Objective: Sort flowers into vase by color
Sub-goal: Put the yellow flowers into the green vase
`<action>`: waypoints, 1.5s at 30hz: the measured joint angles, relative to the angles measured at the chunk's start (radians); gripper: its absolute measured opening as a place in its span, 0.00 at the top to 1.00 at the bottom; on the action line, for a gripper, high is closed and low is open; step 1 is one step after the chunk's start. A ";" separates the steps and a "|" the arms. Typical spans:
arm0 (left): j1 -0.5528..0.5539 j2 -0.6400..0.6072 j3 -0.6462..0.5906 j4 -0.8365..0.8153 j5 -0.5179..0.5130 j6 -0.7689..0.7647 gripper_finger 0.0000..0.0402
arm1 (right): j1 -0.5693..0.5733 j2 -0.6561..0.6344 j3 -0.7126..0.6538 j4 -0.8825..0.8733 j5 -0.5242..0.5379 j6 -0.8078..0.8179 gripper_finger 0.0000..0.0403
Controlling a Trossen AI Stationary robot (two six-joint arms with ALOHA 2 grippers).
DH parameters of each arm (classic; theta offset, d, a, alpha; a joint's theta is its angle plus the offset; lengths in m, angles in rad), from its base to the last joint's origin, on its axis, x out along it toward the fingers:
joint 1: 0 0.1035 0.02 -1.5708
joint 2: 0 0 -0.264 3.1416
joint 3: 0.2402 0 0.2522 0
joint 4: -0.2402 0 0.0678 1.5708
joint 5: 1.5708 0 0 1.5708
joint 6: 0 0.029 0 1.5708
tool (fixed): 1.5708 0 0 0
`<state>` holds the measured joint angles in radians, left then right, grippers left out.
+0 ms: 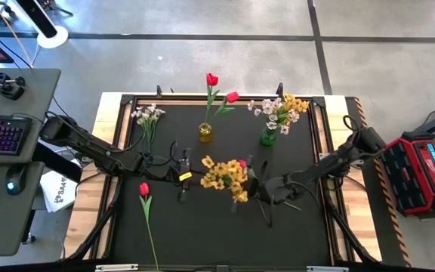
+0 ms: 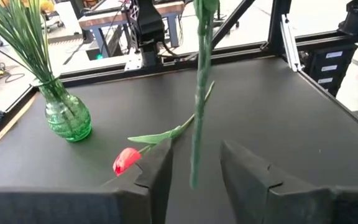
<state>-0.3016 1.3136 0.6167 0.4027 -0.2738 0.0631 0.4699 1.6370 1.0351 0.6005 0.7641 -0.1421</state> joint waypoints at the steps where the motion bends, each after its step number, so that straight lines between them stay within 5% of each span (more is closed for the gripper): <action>1: 0.000 0.000 0.000 0.001 0.000 0.000 0.68 | 0.012 -0.011 0.000 -0.026 0.026 0.003 0.99; 12: 0.000 0.000 0.000 -0.056 0.002 -0.056 0.65 | 0.144 -0.146 0.000 -0.278 0.140 0.070 0.99; 23: 0.000 0.083 0.001 -0.017 0.002 -0.062 0.65 | 0.173 -0.292 0.000 -0.957 0.308 0.600 0.99; 33: 0.000 0.220 0.001 0.189 0.002 -0.070 0.65 | 0.181 -0.395 -0.001 -1.497 0.438 1.027 1.00; 45: 0.000 0.288 0.001 0.296 0.002 -0.086 0.65 | 0.194 -0.504 -0.002 -1.900 0.806 1.441 1.00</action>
<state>-0.3016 1.6016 0.6178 0.6987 -0.2722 -0.0231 0.6640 1.1332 1.0328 -1.2997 1.5705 1.2987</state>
